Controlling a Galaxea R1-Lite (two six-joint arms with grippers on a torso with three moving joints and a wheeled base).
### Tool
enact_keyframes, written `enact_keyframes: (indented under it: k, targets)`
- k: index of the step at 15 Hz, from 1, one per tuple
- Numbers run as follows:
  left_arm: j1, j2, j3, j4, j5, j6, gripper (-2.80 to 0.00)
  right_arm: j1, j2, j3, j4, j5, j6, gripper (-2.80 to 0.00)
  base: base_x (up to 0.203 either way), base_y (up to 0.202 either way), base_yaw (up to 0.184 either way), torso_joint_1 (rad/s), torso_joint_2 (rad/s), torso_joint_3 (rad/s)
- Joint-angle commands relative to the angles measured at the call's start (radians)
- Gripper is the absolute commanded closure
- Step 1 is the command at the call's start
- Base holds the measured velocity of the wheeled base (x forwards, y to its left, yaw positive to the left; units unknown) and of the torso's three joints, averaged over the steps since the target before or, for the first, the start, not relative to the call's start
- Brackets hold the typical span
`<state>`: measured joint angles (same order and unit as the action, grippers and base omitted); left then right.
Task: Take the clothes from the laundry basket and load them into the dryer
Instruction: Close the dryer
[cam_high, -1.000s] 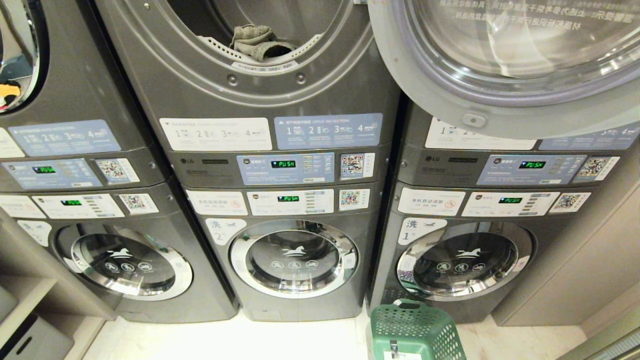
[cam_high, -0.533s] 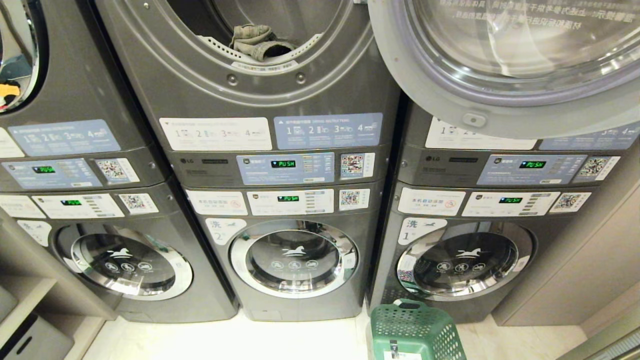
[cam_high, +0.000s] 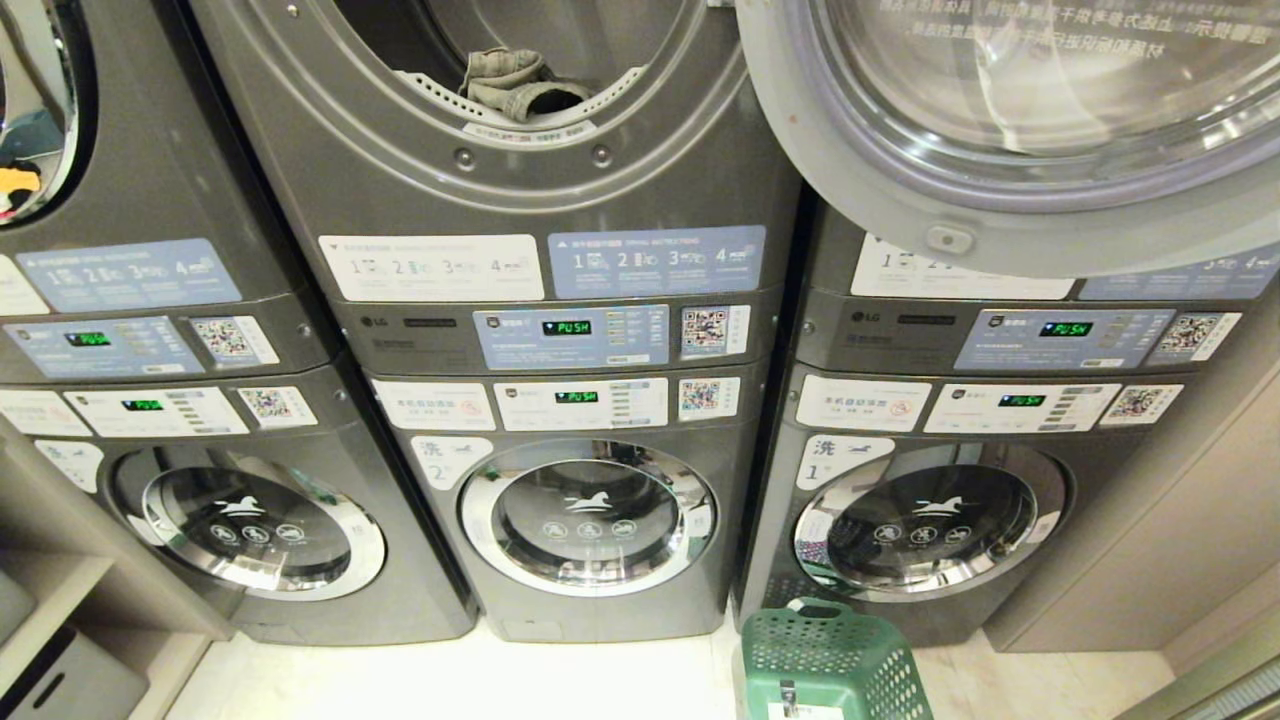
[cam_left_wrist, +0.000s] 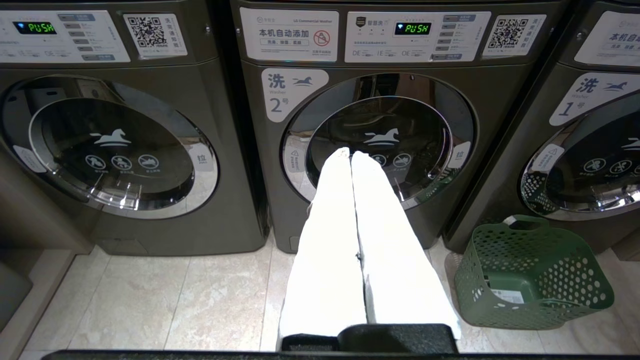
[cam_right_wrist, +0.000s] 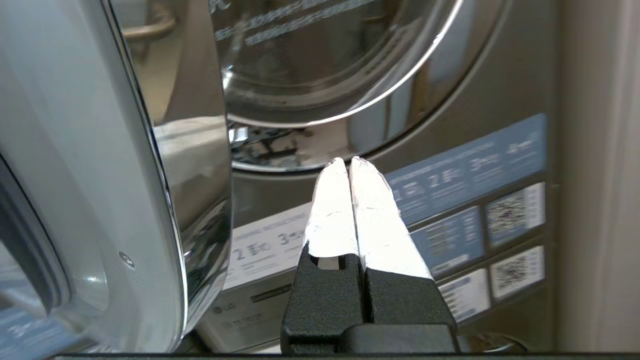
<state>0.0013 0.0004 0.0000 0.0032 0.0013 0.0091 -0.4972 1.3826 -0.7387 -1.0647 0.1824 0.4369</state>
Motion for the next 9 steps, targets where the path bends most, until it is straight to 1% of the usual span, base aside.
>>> enact_keyframes:
  k: [1, 5, 8, 9]
  targets:
    - [0.000, 0.000, 0.000, 0.000, 0.000, 0.000, 0.00, 0.001, 0.025, 0.001, -0.025, 0.034, 0.015, 0.00, 0.000, 0.000, 0.000, 0.000, 0.00, 0.000]
    - [0.000, 0.000, 0.000, 0.000, 0.000, 0.000, 0.00, 0.003, 0.027, 0.058, -0.162, 0.167, 0.024, 0.00, 0.000, 0.000, 0.000, 0.000, 0.00, 0.000]
    - [0.000, 0.000, 0.000, 0.000, 0.000, 0.000, 0.00, 0.003, 0.024, 0.101, -0.265, 0.243, 0.057, 0.00, 0.000, 0.000, 0.000, 0.000, 0.00, 0.000]
    - [0.000, 0.000, 0.000, 0.000, 0.000, 0.000, 0.00, 0.004, 0.022, 0.111, -0.280, 0.262, 0.065, 0.00, 0.000, 0.000, 0.000, 0.000, 0.00, 0.000]
